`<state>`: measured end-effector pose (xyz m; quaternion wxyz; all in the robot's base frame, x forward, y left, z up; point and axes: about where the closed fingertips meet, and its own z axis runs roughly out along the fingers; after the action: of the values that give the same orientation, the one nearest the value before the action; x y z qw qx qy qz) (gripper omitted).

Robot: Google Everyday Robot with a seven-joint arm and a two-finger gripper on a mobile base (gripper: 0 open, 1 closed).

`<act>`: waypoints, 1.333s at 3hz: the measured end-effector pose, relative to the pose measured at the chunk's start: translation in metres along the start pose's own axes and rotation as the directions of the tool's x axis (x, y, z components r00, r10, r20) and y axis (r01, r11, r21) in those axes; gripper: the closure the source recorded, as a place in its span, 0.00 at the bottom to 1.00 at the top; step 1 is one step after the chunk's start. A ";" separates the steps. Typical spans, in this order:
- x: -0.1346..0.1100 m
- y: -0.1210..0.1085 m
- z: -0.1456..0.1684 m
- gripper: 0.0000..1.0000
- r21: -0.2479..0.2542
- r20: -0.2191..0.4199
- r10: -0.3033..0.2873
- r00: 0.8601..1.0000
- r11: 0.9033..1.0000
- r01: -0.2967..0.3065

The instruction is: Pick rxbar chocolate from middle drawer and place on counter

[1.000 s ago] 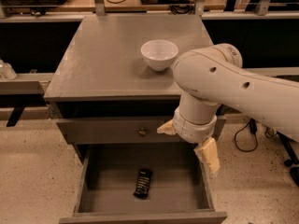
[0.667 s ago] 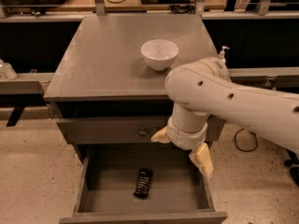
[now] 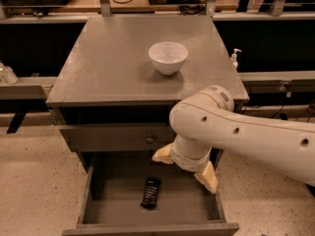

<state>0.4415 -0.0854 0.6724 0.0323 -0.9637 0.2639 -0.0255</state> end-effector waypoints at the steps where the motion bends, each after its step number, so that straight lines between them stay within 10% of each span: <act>1: -0.005 -0.012 0.012 0.00 -0.006 0.032 -0.070 0.997 0.998 0.070; 3: -0.033 -0.097 0.130 0.00 0.092 -0.015 -0.278 0.960 0.956 0.278; 4: -0.028 -0.098 0.127 0.00 0.097 -0.035 -0.281 0.959 0.954 0.284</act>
Offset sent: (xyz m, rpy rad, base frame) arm 0.0436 0.1227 -0.1338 0.1211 -0.0863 0.3340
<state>0.4759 0.0193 0.5526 0.0745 -0.9883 0.1222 -0.0531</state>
